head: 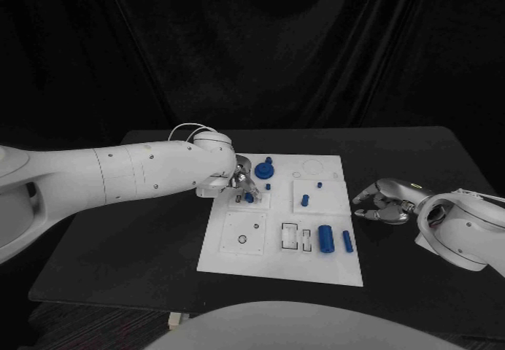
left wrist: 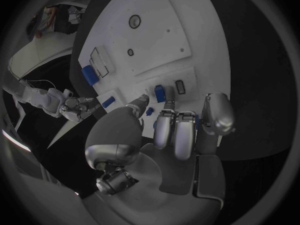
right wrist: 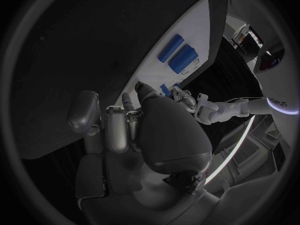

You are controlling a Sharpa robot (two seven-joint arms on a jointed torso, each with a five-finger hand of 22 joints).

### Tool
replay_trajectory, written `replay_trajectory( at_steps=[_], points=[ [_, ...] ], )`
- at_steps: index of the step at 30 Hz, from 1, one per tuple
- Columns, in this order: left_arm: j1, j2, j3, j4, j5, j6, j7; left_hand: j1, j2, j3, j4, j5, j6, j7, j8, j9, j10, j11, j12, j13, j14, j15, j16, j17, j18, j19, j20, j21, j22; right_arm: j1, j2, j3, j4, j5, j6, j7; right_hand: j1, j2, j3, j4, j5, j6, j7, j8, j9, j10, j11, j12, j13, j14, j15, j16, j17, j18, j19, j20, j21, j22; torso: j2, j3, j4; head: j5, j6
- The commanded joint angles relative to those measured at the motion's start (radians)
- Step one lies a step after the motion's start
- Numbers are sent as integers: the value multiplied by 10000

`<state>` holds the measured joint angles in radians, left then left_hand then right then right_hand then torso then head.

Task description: Assemble the parts on the task board

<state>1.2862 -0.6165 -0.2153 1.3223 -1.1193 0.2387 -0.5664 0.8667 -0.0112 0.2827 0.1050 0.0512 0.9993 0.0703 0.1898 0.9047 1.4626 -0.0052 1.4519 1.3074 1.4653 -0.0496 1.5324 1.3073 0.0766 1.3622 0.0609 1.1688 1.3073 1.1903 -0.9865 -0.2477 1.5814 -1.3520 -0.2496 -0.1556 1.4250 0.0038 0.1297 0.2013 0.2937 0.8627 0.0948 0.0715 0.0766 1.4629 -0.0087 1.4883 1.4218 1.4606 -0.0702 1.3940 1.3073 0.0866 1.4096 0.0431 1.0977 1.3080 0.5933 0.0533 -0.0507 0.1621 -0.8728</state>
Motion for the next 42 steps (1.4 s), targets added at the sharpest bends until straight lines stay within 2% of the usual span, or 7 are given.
replay_trajectory(
  at_steps=[1,11,29,34,37,40,42],
  points=[
    [-19,24,6,-1,37,131,93,-96,-2,-146,65,-38,105,6,-64,-15,10,84,-28,1618,657,62,-18,2177,107,12,67,-17,1475,-26,2,5,2,-20,11,-68,91,24,55,-32,44,39,-11,-28,-16,348,31,-56,592,603,19,-35,584,49,-93,7,-33,1392,-2,1,0,-2,2],
    [-23,18,6,-7,37,123,94,-45,134,-644,366,-37,567,-153,233,221,105,-39,62,1687,725,-32,48,2249,86,95,-6,123,1510,-37,-5,5,-6,-20,5,-62,90,23,59,-32,55,42,-9,-26,-16,339,33,-66,582,598,21,-48,571,55,-106,8,-69,1383,-3,3,-1,-2,2],
    [-24,-1,6,6,37,27,105,123,230,-765,391,-31,626,-209,377,402,125,-88,73,1695,729,-77,48,2249,80,126,-48,163,1518,-43,-4,5,-4,-18,-18,-50,85,21,70,-30,74,47,-3,-24,-18,319,38,-88,561,587,25,-75,543,62,-122,10,-115,1372,-3,1,-3,-37,2],
    [-14,-228,8,180,37,-280,105,239,197,-903,391,-33,663,-247,527,578,173,-120,119,1730,762,-105,79,2284,67,169,-76,224,1534,-43,-64,5,27,-18,-39,-47,81,18,72,-29,79,48,0,-23,-19,312,40,-96,553,584,27,-83,535,63,-126,11,-125,1370,-2,2,-1,-24,2],
    [48,-409,8,352,37,-535,154,324,158,-1023,399,-32,660,-272,644,722,194,-143,136,1743,778,-126,93,2300,60,195,-98,259,1543,-42,-98,6,38,-17,-51,-53,74,12,71,-25,82,48,2,-23,-20,315,42,-92,557,583,28,-84,534,64,-129,11,-134,1368,-2,0,-1,-29,2],
    [231,-594,9,512,37,-773,261,492,122,-1232,425,-34,625,-319,935,1104,244,-183,181,1779,808,-174,120,2330,44,243,-129,324,1559,-40,-124,6,54,-17,-51,-68,67,8,69,-21,83,50,2,-23,-20,311,43,-96,554,582,30,-84,535,63,-128,12,-130,1370,-1,2,0,-42,2],
    [421,-726,9,611,38,-922,400,551,109,-1338,454,-36,571,-334,1071,1300,257,-201,192,1788,815,-180,125,2336,48,248,-154,324,1558,-39,-147,6,71,-17,-65,-73,60,5,68,-17,84,51,1,-22,-21,309,44,-98,552,579,31,-90,529,61,-124,13,-121,1372,-3,-2,5,-63,2]
  ],
)
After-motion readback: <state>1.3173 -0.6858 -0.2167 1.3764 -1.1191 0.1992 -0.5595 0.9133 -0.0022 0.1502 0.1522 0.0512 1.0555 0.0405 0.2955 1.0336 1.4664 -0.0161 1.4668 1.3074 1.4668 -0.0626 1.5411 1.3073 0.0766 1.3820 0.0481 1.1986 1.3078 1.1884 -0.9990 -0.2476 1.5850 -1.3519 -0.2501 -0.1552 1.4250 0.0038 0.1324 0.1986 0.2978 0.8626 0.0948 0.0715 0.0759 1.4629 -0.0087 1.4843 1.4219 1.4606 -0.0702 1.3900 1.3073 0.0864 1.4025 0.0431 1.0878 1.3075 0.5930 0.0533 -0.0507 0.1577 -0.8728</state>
